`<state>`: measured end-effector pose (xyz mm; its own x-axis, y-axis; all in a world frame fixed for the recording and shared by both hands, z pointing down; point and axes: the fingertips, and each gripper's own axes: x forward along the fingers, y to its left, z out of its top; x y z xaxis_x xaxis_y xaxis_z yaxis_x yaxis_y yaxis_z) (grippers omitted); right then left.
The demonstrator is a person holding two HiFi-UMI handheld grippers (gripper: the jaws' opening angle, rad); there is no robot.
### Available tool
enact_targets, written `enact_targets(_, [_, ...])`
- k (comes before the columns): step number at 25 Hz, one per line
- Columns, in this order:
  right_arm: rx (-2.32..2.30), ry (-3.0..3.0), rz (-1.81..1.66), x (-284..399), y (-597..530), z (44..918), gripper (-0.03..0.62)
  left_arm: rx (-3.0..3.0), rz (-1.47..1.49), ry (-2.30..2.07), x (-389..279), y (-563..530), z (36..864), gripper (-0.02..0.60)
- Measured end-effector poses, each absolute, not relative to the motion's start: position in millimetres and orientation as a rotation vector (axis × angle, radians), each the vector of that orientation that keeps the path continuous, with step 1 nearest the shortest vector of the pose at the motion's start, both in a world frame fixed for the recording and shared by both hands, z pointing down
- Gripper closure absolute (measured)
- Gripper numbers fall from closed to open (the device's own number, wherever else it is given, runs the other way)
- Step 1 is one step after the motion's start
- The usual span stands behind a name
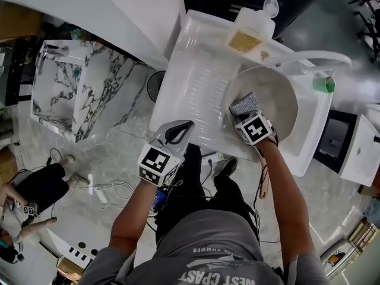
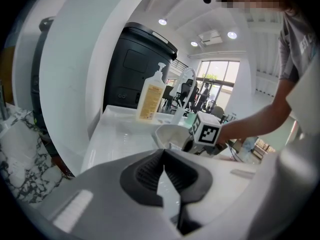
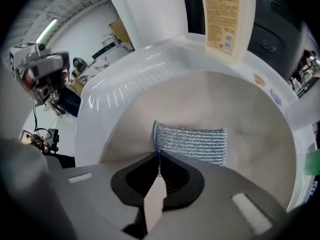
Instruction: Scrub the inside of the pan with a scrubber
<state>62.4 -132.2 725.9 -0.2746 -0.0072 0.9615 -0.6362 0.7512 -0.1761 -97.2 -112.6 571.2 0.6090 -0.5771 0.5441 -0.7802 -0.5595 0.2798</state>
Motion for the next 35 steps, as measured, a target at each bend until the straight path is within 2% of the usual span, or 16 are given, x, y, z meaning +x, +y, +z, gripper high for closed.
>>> enact_targets(5, [0.433,-1.669,0.625,86,-117,736,0.583,2.34,0.544,-1.07,-96,-111,570,0.578])
enact_targets(9, [0.462,-1.552,0.744,115,-106,739,0.582,2.338,0.542,-1.074,-100,-110,571,0.578])
enact_targets(20, [0.807,-1.524,0.765,184,-175,739,0.582,2.319,0.552,-1.084,-108,-108,576,0.578])
enact_targets(28, [0.906,-1.607,0.729,164,-212,747,0.582,2.308,0.562,-1.073,-104,-112,584,0.58])
enact_targets(35, [0.832,-1.695,0.714,120,-226,746,0.582,2.3,0.575,-1.062,-101,-117,590,0.58])
